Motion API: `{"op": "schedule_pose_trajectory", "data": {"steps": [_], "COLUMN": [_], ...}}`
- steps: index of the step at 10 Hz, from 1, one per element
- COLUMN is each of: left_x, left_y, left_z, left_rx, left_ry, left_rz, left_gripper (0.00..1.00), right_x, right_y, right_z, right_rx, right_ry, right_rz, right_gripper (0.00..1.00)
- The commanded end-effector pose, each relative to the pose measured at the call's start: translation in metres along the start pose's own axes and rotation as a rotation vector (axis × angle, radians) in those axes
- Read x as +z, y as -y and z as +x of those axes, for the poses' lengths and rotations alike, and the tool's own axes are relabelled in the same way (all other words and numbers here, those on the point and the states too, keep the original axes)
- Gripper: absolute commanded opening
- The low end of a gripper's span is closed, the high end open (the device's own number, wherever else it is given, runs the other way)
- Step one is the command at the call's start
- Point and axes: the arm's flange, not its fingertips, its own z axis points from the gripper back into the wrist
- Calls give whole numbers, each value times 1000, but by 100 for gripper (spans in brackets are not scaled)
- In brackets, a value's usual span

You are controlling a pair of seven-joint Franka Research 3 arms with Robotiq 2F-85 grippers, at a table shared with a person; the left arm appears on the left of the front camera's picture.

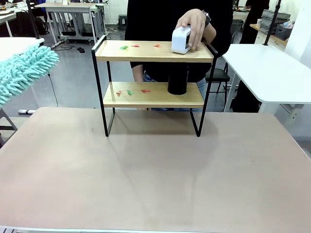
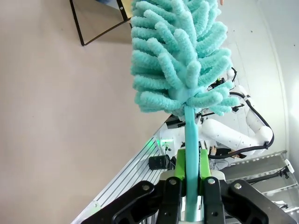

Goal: Clean the shelf.
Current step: Clean the specific tier of the Shelf with the Duster once objects are removed.

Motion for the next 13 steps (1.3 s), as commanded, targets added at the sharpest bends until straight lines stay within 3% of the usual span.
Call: {"op": "schedule_pose_trajectory", "data": {"steps": [1, 9, 10, 12, 13], "left_x": [-1, -1, 0, -2, -7], "left_y": [4, 4, 0, 53, 93], "left_z": [-1, -1, 0, 5, 9], "left_rx": [-11, -11, 0, 43, 49], "left_ry": [-6, -6, 0, 117, 117], "left_rz": [3, 3, 0, 74, 108], "left_gripper": [1, 1, 13, 13, 13], "right_x": [0, 0, 0, 0, 0], "right_y": [-1, -1, -1, -1, -1], "right_z": [3, 3, 3, 3, 3], "right_rx": [28, 28, 28, 28, 28], "right_ry": [11, 11, 11, 11, 11], "right_rz": [16, 16, 16, 16, 16], "right_gripper": [100, 100, 100, 100, 100]}}
